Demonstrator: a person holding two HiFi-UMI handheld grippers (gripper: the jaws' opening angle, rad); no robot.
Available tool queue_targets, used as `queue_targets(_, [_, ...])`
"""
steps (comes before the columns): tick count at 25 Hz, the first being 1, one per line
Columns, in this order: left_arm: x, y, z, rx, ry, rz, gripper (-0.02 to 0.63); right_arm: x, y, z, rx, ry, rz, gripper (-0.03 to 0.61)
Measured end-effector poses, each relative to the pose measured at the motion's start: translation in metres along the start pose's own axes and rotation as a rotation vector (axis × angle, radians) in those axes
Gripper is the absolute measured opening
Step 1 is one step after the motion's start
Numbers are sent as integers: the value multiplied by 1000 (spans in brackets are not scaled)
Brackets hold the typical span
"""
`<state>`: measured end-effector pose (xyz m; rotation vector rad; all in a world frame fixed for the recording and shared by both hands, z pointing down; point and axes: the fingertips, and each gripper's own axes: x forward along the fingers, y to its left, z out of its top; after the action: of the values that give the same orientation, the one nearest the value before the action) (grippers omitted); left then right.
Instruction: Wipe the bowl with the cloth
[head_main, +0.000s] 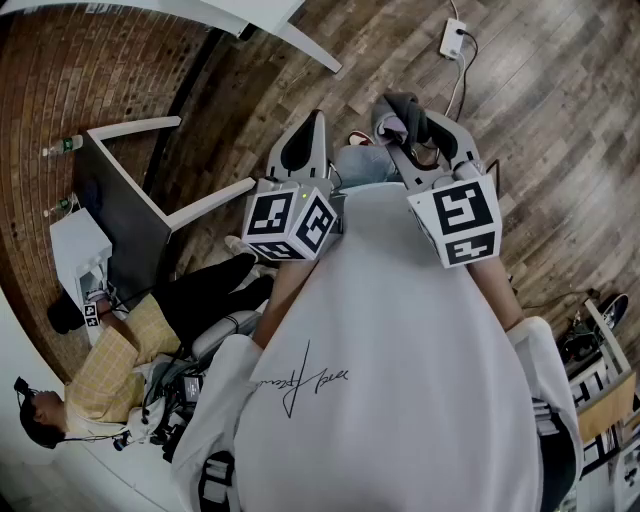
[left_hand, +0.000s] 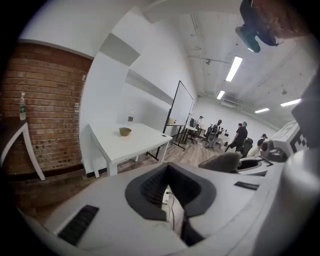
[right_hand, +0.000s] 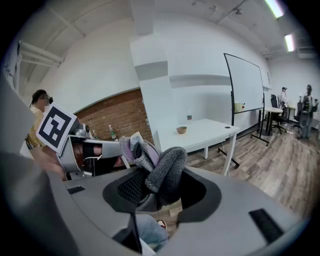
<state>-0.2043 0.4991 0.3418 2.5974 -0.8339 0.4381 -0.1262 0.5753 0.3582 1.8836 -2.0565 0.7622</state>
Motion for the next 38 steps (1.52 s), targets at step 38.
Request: queue_targets(38, [121,118,80,32,73,-31,-12,150,-38,92,20,119,54,181])
